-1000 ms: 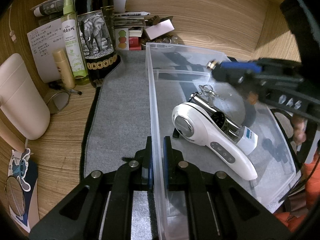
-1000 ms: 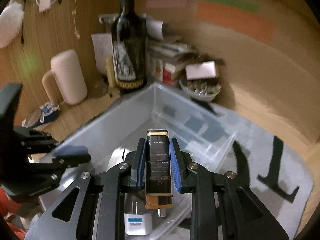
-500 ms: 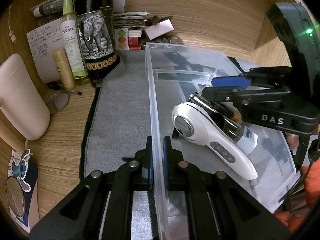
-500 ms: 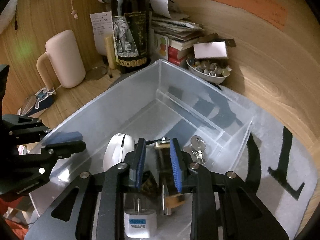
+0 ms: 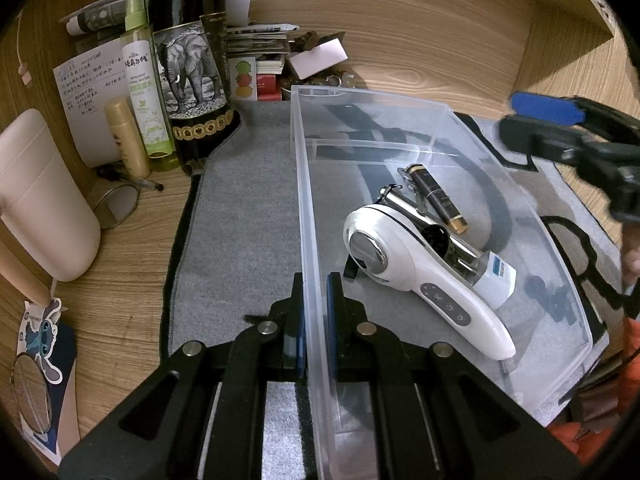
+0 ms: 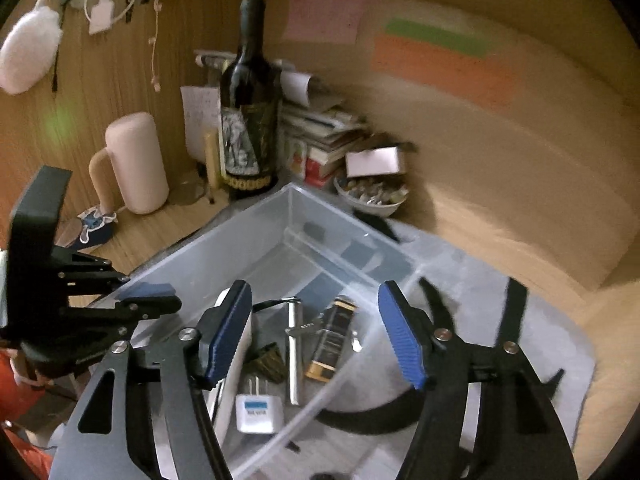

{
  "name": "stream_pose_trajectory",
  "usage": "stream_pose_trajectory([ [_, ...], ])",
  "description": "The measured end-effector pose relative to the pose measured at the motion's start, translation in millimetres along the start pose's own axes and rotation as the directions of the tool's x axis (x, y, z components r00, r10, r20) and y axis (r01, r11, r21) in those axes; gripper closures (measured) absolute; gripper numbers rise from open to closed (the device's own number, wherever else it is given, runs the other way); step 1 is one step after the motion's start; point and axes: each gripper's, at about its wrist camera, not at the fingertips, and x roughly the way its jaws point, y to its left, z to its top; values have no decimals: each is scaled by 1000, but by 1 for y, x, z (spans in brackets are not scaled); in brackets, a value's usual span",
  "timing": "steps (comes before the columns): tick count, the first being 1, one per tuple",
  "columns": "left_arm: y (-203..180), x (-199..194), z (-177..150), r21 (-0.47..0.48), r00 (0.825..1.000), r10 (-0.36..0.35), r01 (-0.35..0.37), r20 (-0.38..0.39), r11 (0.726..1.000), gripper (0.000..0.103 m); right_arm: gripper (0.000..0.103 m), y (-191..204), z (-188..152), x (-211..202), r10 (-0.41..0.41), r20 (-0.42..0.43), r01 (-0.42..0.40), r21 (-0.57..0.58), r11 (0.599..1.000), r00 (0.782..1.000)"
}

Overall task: Organize rigid objects
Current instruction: 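Carry the lipstick tube into the clear box and release it, then grasp the small black earbud device on the rug with the right gripper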

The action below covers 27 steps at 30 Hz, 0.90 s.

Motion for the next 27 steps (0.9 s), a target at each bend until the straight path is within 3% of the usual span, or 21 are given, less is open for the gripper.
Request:
stream_pose_trajectory([
  [7,0,0,0,0,1000,-1,1,0,1000,96,38,-17,-17,-36,-84,32,83,30,996,996],
  [14,0,0,1,1,1000,0,0,1,1000,96,33,-33,-55,-48,-148,-36,150,86,985,988],
  [19,-1,-1,1,-1,1000,-2,2,3,1000,96,33,-31,-85,-42,-141,-104,154,132,979,985],
  [27,0,-1,0,-4,1000,-6,6,5,1000,96,34,-11,-126,-12,-55,-227,89,141,986,972],
])
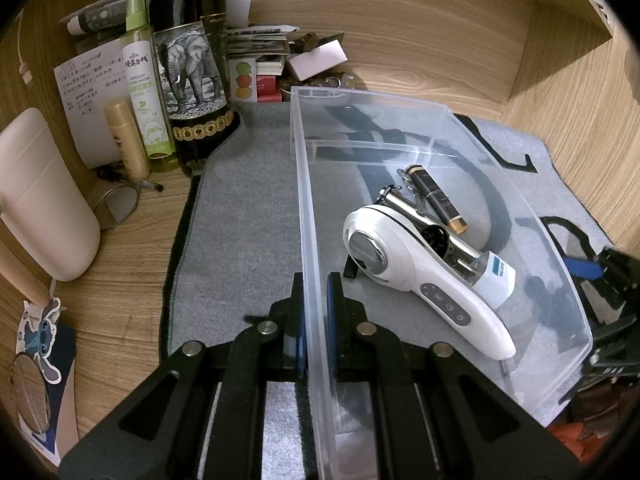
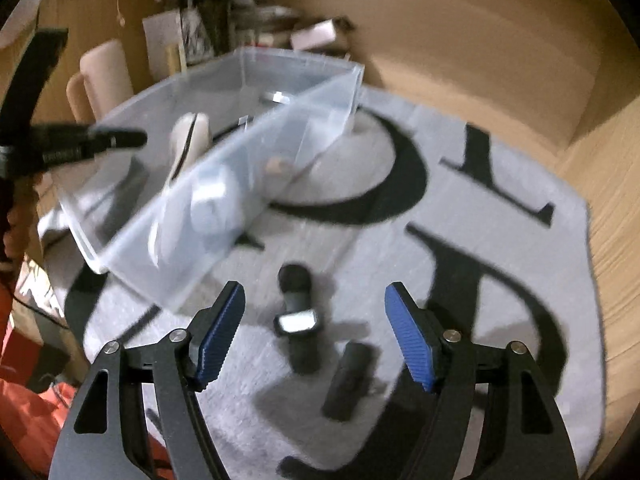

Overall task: Organize rigid objects
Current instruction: 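Grasp the small black earbud device on the rug with the right gripper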

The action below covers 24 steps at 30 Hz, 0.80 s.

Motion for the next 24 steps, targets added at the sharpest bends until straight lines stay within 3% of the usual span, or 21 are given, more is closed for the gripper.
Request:
stream_pose_trajectory([
  [1,0,0,0,0,1000,0,0,0,1000,96,35,0,-2,2,7,-8,-7,4,1000,1000],
  [8,0,0,-1,-5,1000,-1,1,5,1000,96,73,-6,-5,6,39,-9,-39,19,999,999],
  [10,0,1,-1,-8,1000,2,-2,5,1000,96,80,-7,-5,5,42,-9,-42,26,999,999],
  [24,1,0,-1,-10,1000,5,-5,5,1000,97,81,-18,6,-15,21,71,-26,68,997,997],
])
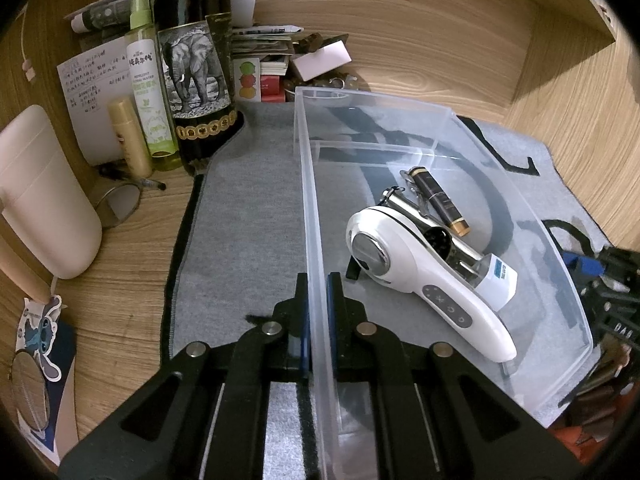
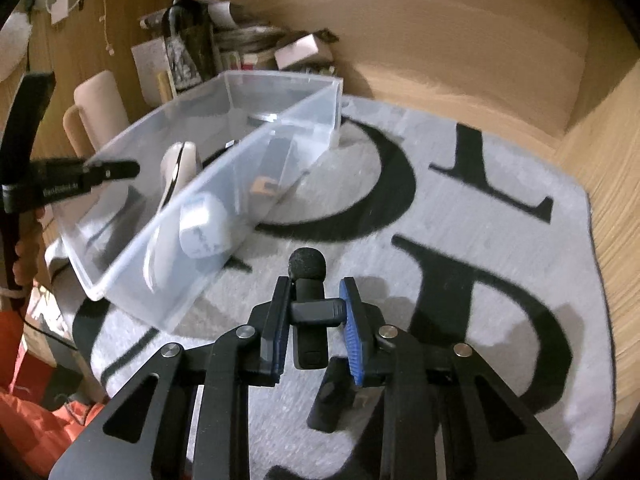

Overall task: Organize rigid objects
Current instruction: 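Grasp the small black earbud device on the rug with the right gripper, then carry the black earbud device into the clear box and release it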

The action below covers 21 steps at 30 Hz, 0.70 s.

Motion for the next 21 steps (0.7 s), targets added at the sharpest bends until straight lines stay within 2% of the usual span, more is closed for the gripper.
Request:
stream_pose_trajectory([
  [13,3,-1,0,6,1000,-2,2,-3,1000,97,81,-1,39,-27,-10,163,8,11,1000,987],
  [21,3,-1,0,5,1000,-3,3,-3,1000,97,81,17,69,-30,11,224,1,-53,999,974],
])
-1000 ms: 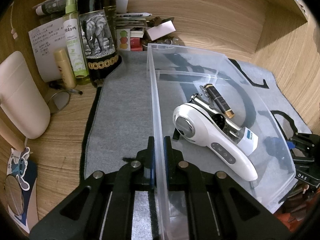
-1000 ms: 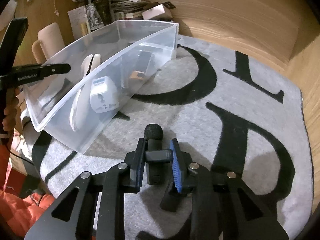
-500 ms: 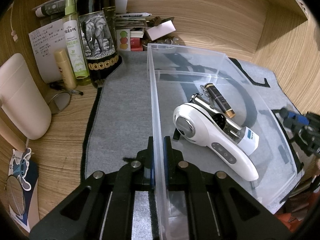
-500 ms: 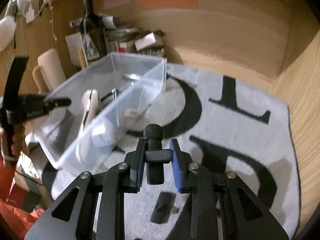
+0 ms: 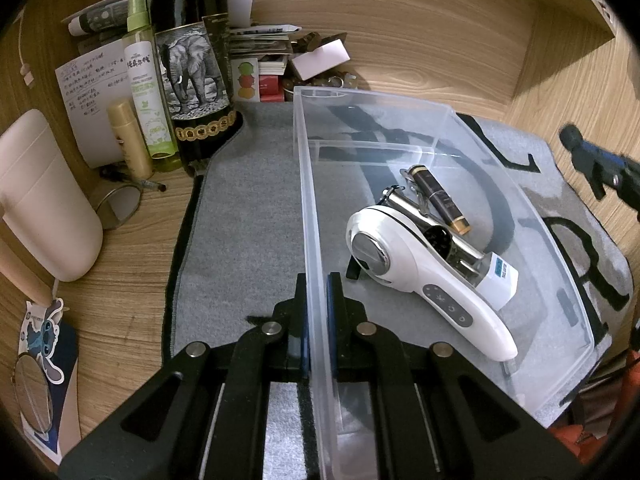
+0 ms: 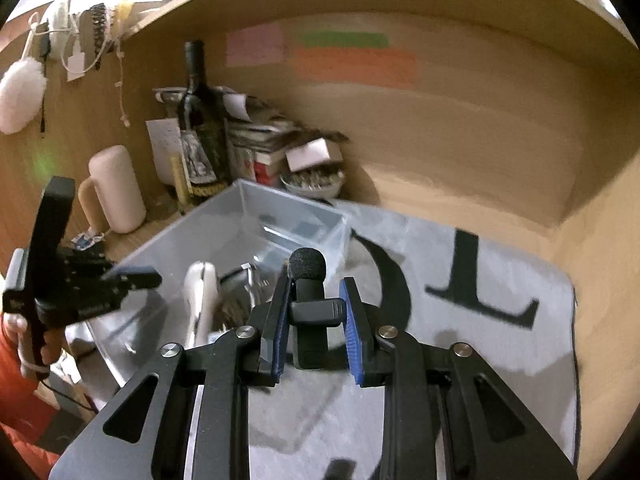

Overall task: Organize rigid objects
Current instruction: 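Carry the black earbud device into the clear box and release it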

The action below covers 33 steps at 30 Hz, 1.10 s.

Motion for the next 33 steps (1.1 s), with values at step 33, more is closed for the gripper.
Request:
stream_pose_trajectory([
  [33,0,-1,-1,-6,1000,-10,10,3,1000,97,81,57,16,109,92,-253,-138,-172,975,963],
])
